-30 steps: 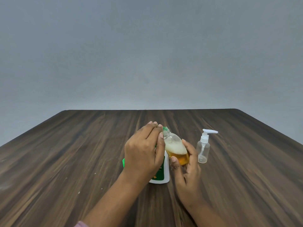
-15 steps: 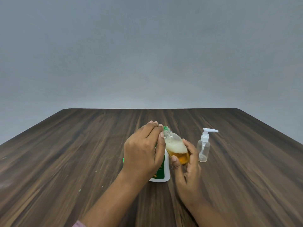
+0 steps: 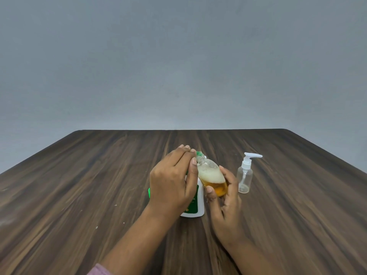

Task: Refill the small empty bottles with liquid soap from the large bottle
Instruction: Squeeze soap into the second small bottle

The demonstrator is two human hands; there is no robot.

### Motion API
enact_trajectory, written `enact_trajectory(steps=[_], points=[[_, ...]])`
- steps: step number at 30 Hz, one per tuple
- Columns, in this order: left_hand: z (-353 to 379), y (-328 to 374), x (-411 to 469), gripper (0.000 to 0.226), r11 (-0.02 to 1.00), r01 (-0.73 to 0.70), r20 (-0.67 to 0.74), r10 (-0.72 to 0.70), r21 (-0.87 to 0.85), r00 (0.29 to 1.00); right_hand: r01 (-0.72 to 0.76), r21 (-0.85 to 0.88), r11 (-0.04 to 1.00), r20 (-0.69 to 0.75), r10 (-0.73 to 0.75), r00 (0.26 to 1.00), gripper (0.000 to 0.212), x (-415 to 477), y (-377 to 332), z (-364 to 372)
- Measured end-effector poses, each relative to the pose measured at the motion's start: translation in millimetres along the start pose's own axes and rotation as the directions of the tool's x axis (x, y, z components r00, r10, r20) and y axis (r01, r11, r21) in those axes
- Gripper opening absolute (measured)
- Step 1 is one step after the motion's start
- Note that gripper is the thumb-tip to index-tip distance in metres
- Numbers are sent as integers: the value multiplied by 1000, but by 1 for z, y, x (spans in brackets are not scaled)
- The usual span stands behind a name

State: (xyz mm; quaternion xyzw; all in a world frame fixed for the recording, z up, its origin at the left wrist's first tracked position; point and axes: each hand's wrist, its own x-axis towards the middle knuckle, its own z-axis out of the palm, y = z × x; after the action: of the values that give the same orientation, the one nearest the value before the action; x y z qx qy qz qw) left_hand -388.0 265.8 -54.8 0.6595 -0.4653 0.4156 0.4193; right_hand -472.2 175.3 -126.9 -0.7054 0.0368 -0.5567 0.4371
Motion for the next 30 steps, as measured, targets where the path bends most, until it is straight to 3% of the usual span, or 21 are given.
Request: enact_trajectory(steps=[30], points=[[4,1,-1,36,1000,22,-30,-22,2,999,15,-39,999,4,-15,1000,41,0,-2,-2]])
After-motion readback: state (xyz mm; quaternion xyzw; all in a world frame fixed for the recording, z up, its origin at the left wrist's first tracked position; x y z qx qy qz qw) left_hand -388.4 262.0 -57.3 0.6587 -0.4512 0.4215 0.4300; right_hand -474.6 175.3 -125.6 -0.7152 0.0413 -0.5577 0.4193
